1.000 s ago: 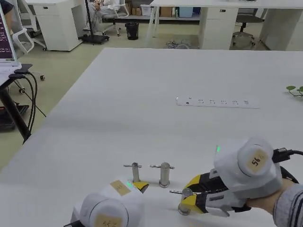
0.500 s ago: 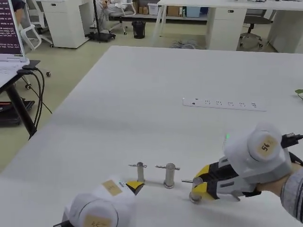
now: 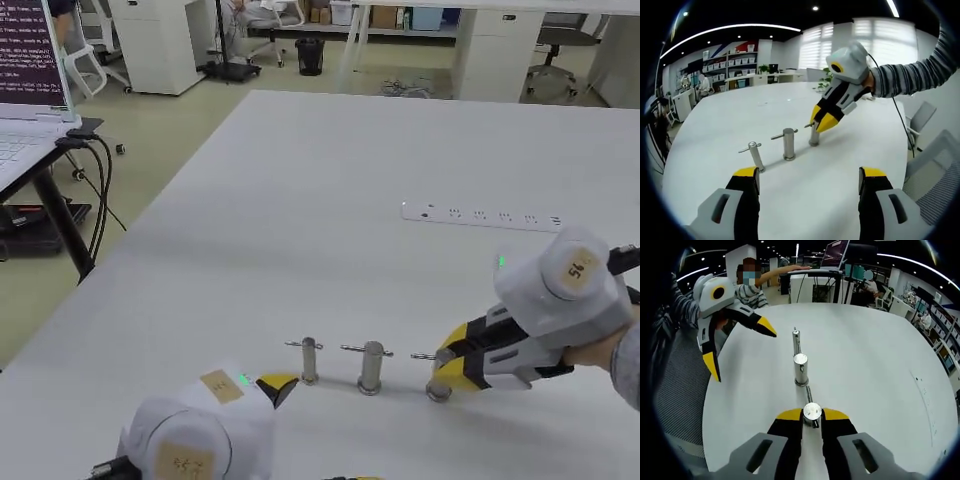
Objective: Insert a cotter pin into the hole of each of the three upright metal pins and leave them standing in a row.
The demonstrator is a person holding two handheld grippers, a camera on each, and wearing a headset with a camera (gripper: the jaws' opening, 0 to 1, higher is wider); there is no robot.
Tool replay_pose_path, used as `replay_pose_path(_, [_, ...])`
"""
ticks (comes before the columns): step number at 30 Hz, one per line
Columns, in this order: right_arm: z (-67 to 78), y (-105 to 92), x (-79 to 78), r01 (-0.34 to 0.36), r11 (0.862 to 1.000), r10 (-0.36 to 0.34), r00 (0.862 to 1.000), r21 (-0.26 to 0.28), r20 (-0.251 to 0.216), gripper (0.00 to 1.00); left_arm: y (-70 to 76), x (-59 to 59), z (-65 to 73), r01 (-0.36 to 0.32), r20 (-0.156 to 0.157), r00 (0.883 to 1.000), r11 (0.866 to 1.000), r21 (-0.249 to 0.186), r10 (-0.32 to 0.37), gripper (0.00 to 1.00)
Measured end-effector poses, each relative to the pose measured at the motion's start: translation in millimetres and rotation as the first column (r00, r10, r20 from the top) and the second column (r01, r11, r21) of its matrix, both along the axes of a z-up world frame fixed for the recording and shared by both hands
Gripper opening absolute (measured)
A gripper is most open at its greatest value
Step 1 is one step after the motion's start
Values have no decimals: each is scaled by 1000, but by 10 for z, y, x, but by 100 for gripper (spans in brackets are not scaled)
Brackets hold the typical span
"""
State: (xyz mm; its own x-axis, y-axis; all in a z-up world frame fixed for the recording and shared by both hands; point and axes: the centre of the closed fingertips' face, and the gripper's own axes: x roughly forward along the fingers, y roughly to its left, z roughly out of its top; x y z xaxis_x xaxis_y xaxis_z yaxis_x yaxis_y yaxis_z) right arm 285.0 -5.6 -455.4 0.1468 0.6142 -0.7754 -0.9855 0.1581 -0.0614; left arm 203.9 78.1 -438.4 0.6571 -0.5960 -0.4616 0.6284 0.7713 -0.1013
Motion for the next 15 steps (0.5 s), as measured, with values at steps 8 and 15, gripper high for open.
replay_pose_path(8, [221, -196, -117, 189, 977, -192, 981, 94, 17, 34, 201, 30, 86, -26, 3, 1000, 1000, 3, 26, 80])
replay_pose_path(15, [371, -340, -402, 394, 898, -398, 917, 198, -19, 36, 383, 33, 164, -58, 4, 998, 998, 3, 58, 80])
